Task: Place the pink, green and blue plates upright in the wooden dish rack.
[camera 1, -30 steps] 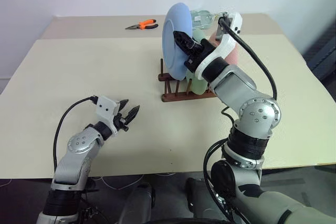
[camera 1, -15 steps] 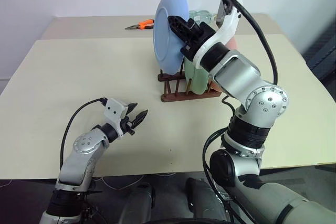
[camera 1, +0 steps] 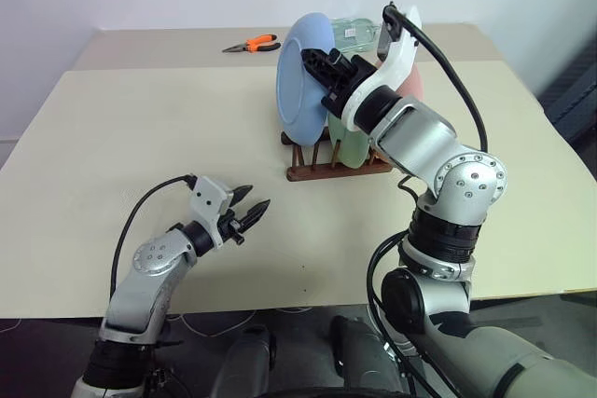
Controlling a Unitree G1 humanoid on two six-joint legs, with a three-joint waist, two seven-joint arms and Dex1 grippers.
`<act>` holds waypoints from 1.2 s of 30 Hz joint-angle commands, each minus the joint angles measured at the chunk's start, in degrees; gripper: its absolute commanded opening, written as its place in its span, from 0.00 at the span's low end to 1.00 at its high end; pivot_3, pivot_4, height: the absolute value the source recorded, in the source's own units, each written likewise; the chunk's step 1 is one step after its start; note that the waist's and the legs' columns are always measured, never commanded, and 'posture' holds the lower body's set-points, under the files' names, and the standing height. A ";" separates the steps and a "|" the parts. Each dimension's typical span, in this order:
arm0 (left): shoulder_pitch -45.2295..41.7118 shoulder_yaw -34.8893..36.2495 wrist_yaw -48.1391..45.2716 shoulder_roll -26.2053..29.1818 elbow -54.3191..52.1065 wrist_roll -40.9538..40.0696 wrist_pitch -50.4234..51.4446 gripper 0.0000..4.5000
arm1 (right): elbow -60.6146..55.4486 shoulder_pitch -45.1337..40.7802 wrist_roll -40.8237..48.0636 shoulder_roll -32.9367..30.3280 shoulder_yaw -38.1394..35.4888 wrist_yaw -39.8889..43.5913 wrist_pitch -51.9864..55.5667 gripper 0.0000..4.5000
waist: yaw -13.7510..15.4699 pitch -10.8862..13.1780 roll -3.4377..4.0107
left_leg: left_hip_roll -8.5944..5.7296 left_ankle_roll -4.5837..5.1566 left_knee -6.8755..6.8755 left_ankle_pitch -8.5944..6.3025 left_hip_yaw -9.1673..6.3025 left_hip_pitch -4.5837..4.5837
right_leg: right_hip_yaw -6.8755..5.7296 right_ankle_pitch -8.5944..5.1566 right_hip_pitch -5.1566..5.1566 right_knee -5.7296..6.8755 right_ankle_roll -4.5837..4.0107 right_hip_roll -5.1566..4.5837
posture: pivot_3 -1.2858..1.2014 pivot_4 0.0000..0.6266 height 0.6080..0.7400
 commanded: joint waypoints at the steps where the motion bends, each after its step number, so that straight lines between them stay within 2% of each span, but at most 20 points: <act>1: -0.01 0.04 -0.85 0.32 -2.07 -0.82 0.06 0.54 | -2.40 -1.76 1.91 -0.79 -0.19 -0.46 -2.13 0.00 | 0.03 0.00 0.00 | 0.00 0.00 0.00 0.00 0.00 0.00 | 0.00 0.00 0.00 -0.01 0.00 0.00 | 0.52 0.24 1.00; 7: -0.21 0.06 -1.51 0.37 -1.73 -0.48 0.32 0.54 | -3.51 -3.17 4.27 -2.12 -0.35 -2.31 -3.85 0.00 | 0.02 0.00 0.01 | 0.00 0.00 0.00 0.00 -0.01 -0.01 | 0.00 0.00 0.01 -0.03 0.00 0.00 | 0.52 0.24 1.00; 20: -0.72 -0.34 -2.18 0.33 -1.28 0.38 0.21 0.54 | -2.42 0.31 8.37 -2.15 1.43 -8.44 -5.19 0.00 | -0.01 0.01 0.01 | 0.01 0.01 -0.01 0.00 0.00 -0.01 | 0.00 -0.01 0.01 -0.04 -0.02 0.00 | 0.52 0.24 1.00; 29: -0.38 -0.51 -2.04 0.21 -1.55 0.93 0.03 0.54 | 3.88 -0.02 4.18 -3.31 3.07 -7.23 -5.95 0.00 | -0.02 0.02 0.03 | 0.01 0.01 -0.01 0.00 0.00 -0.01 | 0.00 -0.03 0.01 -0.04 -0.05 0.01 | 0.52 0.24 1.00; 32: -0.27 -0.47 -2.08 0.30 -1.93 0.96 0.12 0.55 | 4.80 -1.68 -0.30 -5.91 5.68 -2.05 -6.04 0.24 | -0.02 0.02 0.03 | 0.01 0.01 -0.01 0.00 0.01 -0.01 | 0.00 -0.03 0.01 -0.05 -0.05 0.00 | 0.52 0.24 1.00; 36: -0.23 -0.35 -2.03 0.38 -2.40 0.83 0.35 0.55 | 1.86 -3.49 -8.98 -12.97 11.79 8.31 -7.21 0.69 | -0.04 0.03 0.05 | 0.01 0.02 0.00 0.00 0.03 -0.02 | -0.01 -0.04 0.00 -0.06 -0.05 0.01 | 0.52 0.24 1.00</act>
